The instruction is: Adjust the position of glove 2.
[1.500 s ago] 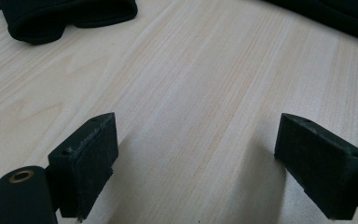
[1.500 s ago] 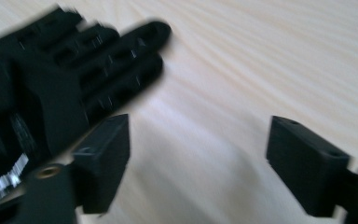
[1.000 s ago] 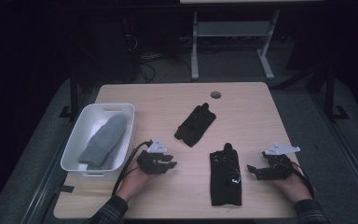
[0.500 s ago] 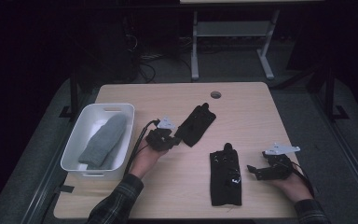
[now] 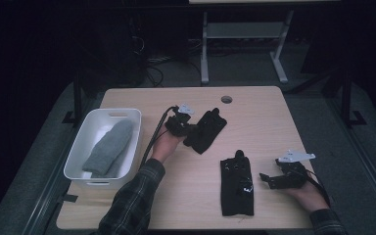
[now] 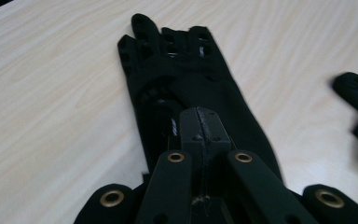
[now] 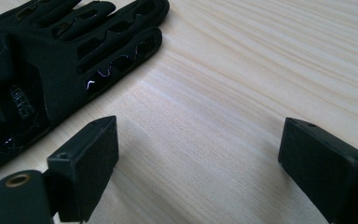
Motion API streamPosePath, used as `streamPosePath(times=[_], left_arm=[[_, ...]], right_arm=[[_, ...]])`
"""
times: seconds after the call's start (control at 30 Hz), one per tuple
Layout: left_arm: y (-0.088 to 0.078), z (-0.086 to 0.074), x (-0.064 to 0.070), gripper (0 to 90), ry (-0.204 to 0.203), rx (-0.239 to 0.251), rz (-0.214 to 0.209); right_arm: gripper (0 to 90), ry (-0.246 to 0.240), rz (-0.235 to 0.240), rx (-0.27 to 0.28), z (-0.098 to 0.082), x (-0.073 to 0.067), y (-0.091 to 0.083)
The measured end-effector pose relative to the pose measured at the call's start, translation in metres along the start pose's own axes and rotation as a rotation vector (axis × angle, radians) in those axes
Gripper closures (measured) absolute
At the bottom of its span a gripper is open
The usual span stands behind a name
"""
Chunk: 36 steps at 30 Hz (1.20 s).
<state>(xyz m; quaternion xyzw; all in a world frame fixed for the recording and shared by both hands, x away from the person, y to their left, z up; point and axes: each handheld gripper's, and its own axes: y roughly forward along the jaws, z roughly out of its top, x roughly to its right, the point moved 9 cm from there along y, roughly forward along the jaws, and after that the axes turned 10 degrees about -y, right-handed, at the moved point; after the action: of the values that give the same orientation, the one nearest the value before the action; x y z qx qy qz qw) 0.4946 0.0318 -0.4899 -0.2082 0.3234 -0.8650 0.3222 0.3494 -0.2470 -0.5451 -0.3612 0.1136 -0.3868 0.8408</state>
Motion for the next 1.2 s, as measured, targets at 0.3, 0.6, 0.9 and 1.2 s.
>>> streamPosePath(times=[0.3,0.6,0.9,1.2], left_arm=[[0.033,-0.005,-0.016,89.5,-0.035,-0.05,0.027],[0.038,-0.016,-0.016,89.6,-0.026,-0.088,0.026],[0.022,-0.036,0.005,89.6,-0.014,-0.085,-0.017],[0.004,-0.058,0.024,89.6,-0.013,-0.104,-0.044]], right_arm=[[12.0,0.001,0.002,0.0,0.0,0.0,0.0],[12.0,0.0,0.002,0.0,0.0,0.0,0.0],[12.0,-0.001,0.002,0.0,0.0,0.0,0.0],[12.0,-0.001,0.001,-0.001,0.0,0.0,0.0]])
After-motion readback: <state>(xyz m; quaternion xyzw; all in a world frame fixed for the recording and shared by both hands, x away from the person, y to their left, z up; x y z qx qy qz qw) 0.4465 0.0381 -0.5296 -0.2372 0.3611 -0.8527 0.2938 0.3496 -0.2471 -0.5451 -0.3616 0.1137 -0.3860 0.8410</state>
